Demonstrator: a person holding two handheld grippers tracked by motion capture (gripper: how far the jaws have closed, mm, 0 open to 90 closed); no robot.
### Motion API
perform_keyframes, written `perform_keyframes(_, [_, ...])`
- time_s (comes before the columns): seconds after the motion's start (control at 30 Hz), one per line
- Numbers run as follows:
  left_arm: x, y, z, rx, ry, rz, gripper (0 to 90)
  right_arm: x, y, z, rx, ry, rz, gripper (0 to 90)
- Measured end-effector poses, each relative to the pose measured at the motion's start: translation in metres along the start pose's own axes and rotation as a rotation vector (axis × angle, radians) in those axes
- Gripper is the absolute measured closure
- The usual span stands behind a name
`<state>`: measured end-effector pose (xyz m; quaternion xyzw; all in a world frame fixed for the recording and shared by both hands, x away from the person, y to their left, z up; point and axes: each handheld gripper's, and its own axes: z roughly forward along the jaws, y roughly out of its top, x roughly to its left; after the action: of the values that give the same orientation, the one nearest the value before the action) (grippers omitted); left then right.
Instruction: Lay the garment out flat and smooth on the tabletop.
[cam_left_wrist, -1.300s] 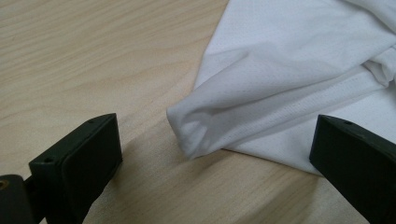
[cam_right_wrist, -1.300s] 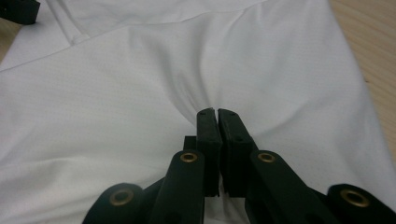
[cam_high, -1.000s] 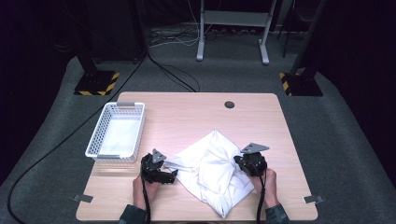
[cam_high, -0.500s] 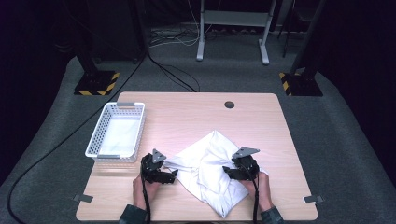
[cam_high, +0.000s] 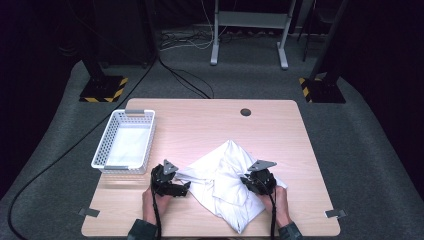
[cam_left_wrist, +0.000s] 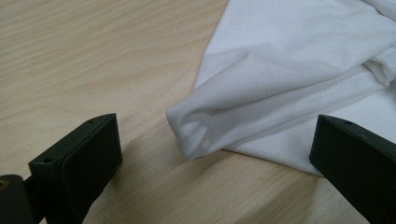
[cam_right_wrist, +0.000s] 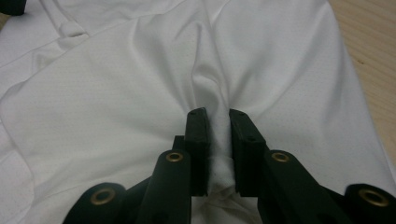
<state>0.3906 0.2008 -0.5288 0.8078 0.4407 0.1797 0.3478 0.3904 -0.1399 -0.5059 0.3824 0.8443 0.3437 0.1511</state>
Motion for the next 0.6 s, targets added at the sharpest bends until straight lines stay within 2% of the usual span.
perform_keyframes(0.27, [0.000,0.000,0.000,0.001,0.000,0.001,1.9,-0.013,0.001,-0.011,-0.026,-0.038,0.029,80.4])
perform_keyframes(0.6, [0.000,0.000,0.000,0.002,0.000,0.002,1.9,-0.040,0.001,-0.034,-0.057,-0.129,0.073,80.6])
